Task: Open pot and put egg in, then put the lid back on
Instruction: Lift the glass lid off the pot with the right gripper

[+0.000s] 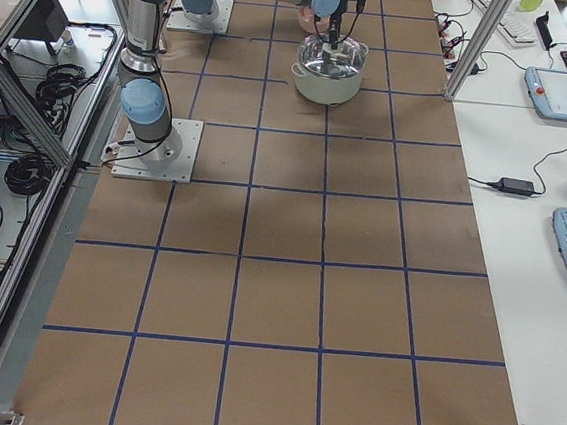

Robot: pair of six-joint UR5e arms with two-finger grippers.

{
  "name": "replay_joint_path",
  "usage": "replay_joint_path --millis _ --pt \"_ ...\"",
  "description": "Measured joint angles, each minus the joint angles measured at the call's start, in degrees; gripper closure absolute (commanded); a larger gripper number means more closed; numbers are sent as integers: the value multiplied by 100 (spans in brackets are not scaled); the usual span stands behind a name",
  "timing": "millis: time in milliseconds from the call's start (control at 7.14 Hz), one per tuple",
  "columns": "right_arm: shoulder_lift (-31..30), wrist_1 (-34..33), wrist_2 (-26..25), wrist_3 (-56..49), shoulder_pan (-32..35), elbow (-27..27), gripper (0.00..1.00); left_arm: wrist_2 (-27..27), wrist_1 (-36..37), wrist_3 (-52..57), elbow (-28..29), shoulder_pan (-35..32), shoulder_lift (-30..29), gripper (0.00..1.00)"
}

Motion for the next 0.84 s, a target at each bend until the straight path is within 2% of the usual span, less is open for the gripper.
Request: replay_joint_path --millis 280,840 --pt "0 -8 1 -107 -11 -7 63 6 67 -1 2 -1 -73 6" --pt "-101 245 -5 -418 -300 -268 62 19 528 11 19 2 -353 7"
